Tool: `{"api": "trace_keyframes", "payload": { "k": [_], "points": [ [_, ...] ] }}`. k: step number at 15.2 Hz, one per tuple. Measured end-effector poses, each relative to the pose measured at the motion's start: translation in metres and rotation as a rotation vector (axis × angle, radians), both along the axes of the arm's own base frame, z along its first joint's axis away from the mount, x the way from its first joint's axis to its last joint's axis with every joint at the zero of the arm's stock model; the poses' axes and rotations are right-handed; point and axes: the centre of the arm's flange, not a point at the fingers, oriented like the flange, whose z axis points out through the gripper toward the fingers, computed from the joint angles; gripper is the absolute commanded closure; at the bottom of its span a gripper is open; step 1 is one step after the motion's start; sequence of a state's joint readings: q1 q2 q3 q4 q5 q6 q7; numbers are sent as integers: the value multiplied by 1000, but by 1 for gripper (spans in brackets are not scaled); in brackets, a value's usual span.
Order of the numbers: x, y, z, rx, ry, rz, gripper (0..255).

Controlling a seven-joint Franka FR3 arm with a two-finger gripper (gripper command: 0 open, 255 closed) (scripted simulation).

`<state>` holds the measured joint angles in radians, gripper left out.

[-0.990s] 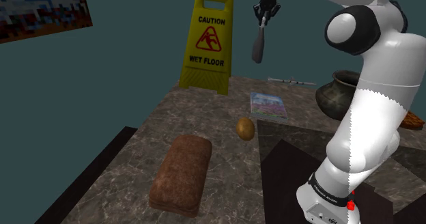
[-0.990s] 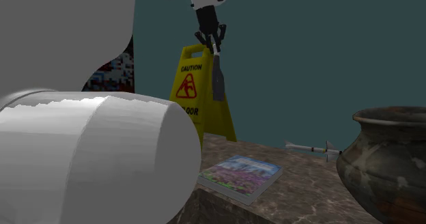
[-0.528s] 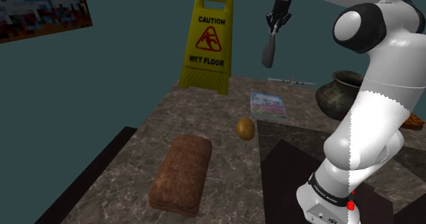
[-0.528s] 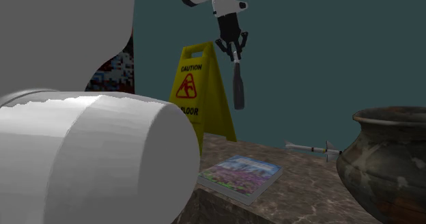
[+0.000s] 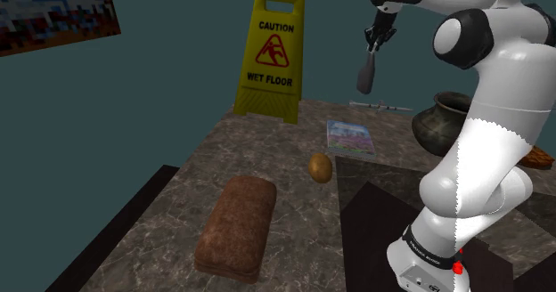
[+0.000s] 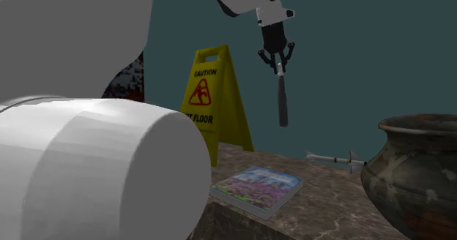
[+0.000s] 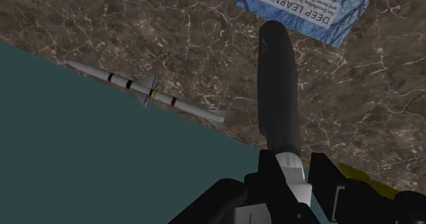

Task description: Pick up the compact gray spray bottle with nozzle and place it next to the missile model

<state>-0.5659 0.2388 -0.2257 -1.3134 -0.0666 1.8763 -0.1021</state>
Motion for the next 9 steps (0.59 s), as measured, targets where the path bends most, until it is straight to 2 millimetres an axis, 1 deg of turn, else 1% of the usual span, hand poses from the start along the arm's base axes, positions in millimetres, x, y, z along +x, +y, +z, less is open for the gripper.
{"api": "trace_keyframes", "payload": {
  "k": [3,5,6,7,9],
  "points": [
    [-15,-28,-13,0,0,0,255],
    [-27,-55,-26,0,0,0,255],
    [-31,-65,-32,0,0,0,255],
    [-38,-76,-33,1,0,0,255],
    [-46,-98,-45,0,-1,0,255]
  ]
}}
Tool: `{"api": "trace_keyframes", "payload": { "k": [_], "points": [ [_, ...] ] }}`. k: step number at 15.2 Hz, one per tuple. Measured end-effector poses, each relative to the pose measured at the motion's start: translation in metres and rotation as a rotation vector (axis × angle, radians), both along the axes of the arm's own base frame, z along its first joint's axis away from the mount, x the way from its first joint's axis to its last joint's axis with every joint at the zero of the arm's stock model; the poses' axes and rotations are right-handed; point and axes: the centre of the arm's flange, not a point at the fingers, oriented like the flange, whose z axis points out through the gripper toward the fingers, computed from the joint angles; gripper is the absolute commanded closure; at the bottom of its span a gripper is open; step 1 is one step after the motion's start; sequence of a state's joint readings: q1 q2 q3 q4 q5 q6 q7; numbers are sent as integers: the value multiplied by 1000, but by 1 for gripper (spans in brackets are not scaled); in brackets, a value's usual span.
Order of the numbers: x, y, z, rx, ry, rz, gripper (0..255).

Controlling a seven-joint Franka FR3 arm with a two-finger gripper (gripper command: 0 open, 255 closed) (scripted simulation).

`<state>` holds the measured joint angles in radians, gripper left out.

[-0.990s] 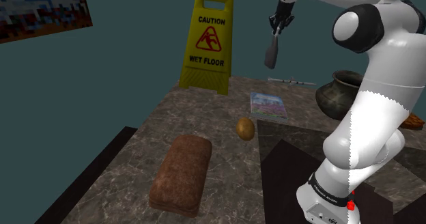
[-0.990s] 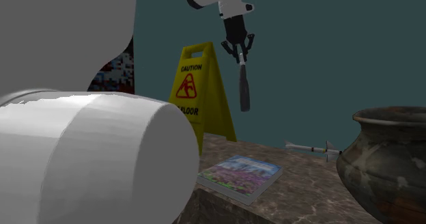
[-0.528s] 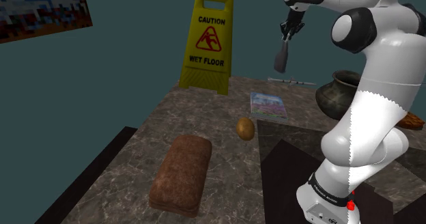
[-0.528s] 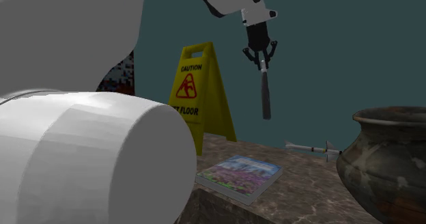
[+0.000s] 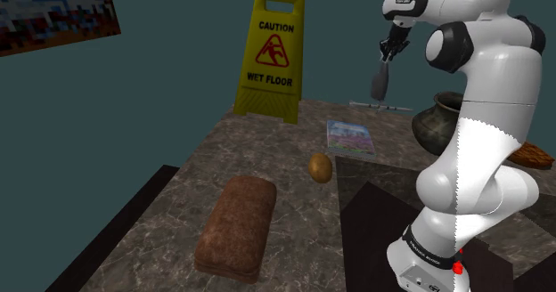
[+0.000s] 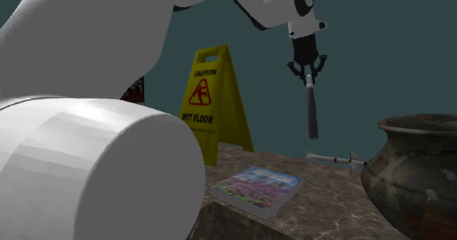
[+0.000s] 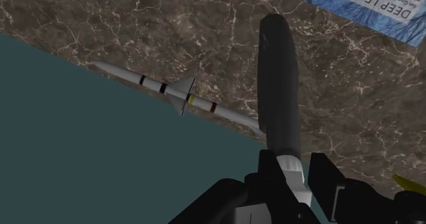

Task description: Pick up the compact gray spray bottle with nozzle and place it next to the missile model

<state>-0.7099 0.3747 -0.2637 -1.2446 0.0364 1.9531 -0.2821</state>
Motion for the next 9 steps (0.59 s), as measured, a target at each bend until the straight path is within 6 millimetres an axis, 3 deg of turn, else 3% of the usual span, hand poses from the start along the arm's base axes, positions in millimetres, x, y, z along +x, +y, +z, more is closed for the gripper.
{"api": "trace_keyframes", "payload": {
  "k": [3,9],
  "points": [
    [-8,-11,-13,0,0,0,255],
    [-9,-11,-44,0,0,1,255]
  ]
}}
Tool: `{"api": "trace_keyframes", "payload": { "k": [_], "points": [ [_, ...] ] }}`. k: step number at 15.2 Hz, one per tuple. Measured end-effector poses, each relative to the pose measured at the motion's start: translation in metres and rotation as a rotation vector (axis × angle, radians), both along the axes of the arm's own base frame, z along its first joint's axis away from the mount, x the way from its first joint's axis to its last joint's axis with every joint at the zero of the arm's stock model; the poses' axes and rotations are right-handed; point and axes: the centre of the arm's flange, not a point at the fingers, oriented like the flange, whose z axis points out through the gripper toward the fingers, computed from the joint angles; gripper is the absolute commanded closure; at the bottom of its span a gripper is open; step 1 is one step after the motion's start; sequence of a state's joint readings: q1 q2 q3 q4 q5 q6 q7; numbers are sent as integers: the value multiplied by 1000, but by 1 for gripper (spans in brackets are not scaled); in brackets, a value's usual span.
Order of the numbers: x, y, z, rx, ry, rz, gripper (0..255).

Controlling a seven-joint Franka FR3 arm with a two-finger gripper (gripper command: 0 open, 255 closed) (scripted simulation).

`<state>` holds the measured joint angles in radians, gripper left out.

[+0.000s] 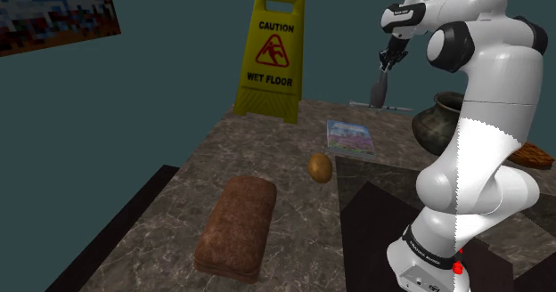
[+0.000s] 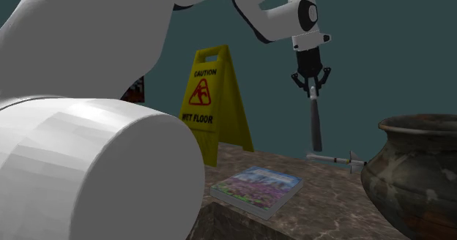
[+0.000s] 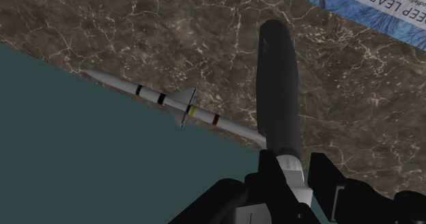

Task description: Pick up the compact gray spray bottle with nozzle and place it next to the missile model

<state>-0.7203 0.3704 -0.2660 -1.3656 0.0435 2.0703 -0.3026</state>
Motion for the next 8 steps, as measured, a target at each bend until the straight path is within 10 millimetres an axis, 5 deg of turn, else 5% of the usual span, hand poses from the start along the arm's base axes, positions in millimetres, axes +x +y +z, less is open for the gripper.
{"api": "trace_keyframes", "payload": {
  "k": [8],
  "points": [
    [0,1,-42,0,0,0,255]
  ]
}}
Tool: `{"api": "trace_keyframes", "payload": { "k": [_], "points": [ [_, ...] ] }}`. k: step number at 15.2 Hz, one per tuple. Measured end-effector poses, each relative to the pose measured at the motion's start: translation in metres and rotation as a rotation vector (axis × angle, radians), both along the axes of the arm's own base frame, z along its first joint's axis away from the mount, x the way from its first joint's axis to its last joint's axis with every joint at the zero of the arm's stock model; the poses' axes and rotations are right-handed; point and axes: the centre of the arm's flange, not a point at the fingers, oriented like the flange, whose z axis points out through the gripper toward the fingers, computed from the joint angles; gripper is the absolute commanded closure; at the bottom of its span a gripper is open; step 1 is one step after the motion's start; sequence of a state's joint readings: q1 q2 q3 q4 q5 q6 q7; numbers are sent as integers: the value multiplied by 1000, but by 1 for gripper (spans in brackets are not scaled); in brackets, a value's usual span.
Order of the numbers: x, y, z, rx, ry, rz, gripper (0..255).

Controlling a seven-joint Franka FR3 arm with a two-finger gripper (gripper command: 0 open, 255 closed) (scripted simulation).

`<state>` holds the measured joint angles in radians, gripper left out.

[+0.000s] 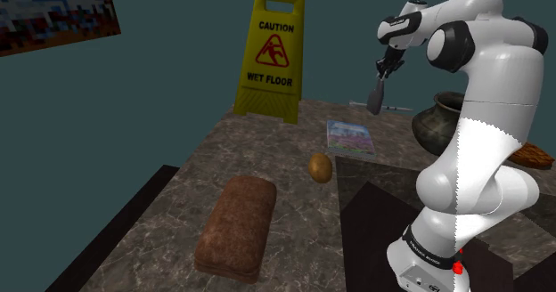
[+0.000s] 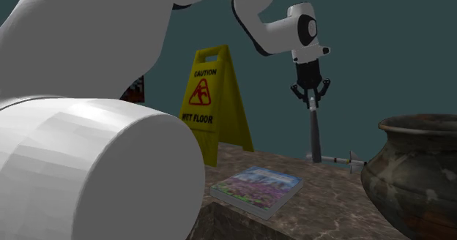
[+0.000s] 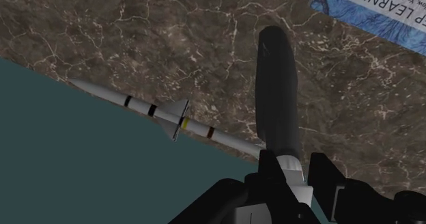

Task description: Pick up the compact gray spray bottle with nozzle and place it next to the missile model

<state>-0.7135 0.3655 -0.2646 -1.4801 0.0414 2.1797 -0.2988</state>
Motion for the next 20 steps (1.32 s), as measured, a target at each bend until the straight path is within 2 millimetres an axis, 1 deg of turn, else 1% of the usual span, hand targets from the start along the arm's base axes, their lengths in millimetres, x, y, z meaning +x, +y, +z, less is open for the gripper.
{"api": "trace_keyframes", "payload": {
  "k": [13,15,20],
  "points": [
    [0,-2,-70,0,0,0,255],
    [0,-1,-74,0,0,0,255],
    [0,-1,-75,0,0,0,255]
  ]
}}
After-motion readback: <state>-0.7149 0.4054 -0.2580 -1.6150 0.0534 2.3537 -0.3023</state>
